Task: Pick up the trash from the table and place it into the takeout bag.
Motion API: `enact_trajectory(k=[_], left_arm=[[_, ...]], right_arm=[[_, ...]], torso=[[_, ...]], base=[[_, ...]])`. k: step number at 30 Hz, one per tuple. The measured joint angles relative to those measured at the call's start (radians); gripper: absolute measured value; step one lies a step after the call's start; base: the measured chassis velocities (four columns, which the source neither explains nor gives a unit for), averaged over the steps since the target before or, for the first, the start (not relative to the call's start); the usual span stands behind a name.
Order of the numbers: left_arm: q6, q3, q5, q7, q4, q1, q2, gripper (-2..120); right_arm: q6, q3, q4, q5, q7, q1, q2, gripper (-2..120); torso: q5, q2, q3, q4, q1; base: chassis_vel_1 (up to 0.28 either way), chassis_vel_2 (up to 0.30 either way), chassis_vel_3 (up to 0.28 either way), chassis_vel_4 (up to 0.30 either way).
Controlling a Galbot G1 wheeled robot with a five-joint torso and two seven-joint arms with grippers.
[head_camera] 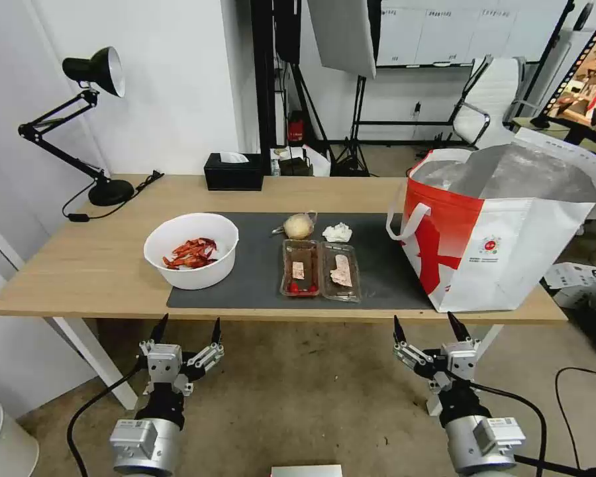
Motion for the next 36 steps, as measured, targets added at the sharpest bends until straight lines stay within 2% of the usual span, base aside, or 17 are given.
enact_trajectory(k=[1, 2, 3, 4, 7, 8, 9, 10, 14, 15, 16, 17, 20, 22, 24, 36], left_arm=[[0.0, 0.0, 0.0, 0.0, 0.0, 0.0, 0.0, 100], [0.055, 0.0, -0.013, -0.013, -0.02, -0.011, 0.0, 100], [0.072, 0.0, -0.017, -0.017, -0.025, -0.014, -0.001, 100], [0.128, -0.001, -0.031, -0.029, -0.043, -0.024, -0.001, 100], [0.17, -0.001, -0.041, -0.038, -0.058, -0.032, -0.002, 100], [0.216, -0.001, -0.059, -0.051, -0.076, -0.043, -0.003, 100], [0.228, -0.001, -0.083, -0.064, -0.094, -0.059, -0.006, 100], [0.23, 0.001, -0.101, -0.072, -0.108, -0.074, -0.01, 100], [0.231, 0.005, -0.105, -0.074, -0.108, -0.076, -0.012, 100], [0.224, 0.007, -0.108, -0.074, -0.108, -0.079, -0.017, 100], [0.221, 0.009, -0.108, -0.074, -0.108, -0.079, -0.019, 100], [0.221, 0.009, -0.108, -0.074, -0.108, -0.079, -0.019, 100], [0.218, 0.01, -0.108, -0.074, -0.105, -0.075, -0.019, 100], [0.217, 0.01, -0.108, -0.074, -0.105, -0.074, -0.019, 100], [0.217, 0.012, -0.108, -0.073, -0.103, -0.072, -0.02, 100], [0.215, 0.016, -0.105, -0.055, -0.095, -0.064, -0.025, 100]], right_arm=[[0.0, 0.0, 0.0, 0.0, 0.0, 0.0, 0.0, 100], [-0.05, 0.0, -0.003, 0.047, 0.0, 0.039, -0.05, 100], [-0.063, 0.0, -0.004, 0.06, 0.0, 0.052, -0.067, 100], [-0.07, 0.0, -0.004, 0.069, 0.0, 0.067, -0.091, 100], [-0.09, -0.001, -0.006, 0.091, 0.0, 0.082, -0.113, 100], [-0.121, 0.0, -0.007, 0.129, -0.001, 0.113, -0.148, 100], [-0.147, -0.001, -0.01, 0.16, -0.001, 0.135, -0.176, 100], [-0.184, -0.001, -0.012, 0.205, -0.002, 0.17, -0.219, 100], [-0.209, -0.001, -0.014, 0.234, -0.003, 0.192, -0.247, 100], [-0.252, -0.001, -0.018, 0.286, -0.004, 0.241, -0.309, 100], [-0.258, -0.004, -0.02, 0.308, -0.005, 0.259, -0.333, 100], [-0.258, -0.004, -0.02, 0.308, -0.005, 0.259, -0.333, 100], [-0.293, -0.012, -0.033, 0.416, 0.0, 0.339, -0.417, 100], [-0.299, -0.016, -0.036, 0.436, 0.004, 0.357, -0.432, 100], [-0.304, -0.025, -0.042, 0.447, 0.006, 0.36, -0.433, 100], [-0.304, -0.043, -0.051, 0.441, 0.003, 0.347, -0.407, 100]], torso=[[0.0, 0.0, 0.0, 0.0, 0.0], [0.0003, 0.0, 0.0, 0.0003, 0.0], [0.0002, 0.0, 0.0, 0.0006, 0.0], [0.0002, 0.0, 0.0, 0.0007, 0.0], [0.0004, 0.0, 0.0, -0.0002, 0.0], [0.0001, 0.0, 0.0, 0.0003, 0.0], [0.0, 0.0, 0.0, 0.0005, 0.0], [0.0008, 0.0, 0.0, 0.0002, 0.0], [0.0003, 0.0, 0.0, 0.0004, 0.0], [0.0002, 0.0, 0.0, 0.001, 0.0], [0.0004, 0.0, 0.0, -0.0001, 0.0], [0.0004, 0.0, 0.0, -0.0001, 0.0], [0.0, 0.0, 0.0, 0.0004, 0.0], [-0.0003, 0.0, 0.0, 0.0013, 0.0], [0.0003, 0.0, 0.0, 0.0002, 0.0], [0.0001, 0.0, 0.0, 0.0002, 0.0]], base=[[0.0, 0.0, 0.0, 0.0], [0.0, 0.0, 0.0, 0.0], [0.0, 0.0, 0.0, 0.0], [0.0, 0.0, 0.0, 0.0], [0.0, 0.0, 0.0, 0.0], [0.0, 0.0, 0.0, 0.0], [0.0, 0.0, 0.0, 0.0], [0.0, 0.0, 0.0, 0.0], [0.0, 0.0, 0.0, 0.0], [0.0, 0.0, 0.0, 0.0], [0.0, 0.0, 0.0, 0.0], [0.0, 0.0, 0.0, 0.0], [0.0, 0.0, 0.0, 0.0], [0.0, 0.0, 0.0, 0.0], [0.0, 0.0, 0.0, 0.0], [0.0, 0.0, 0.0, 0.0]])
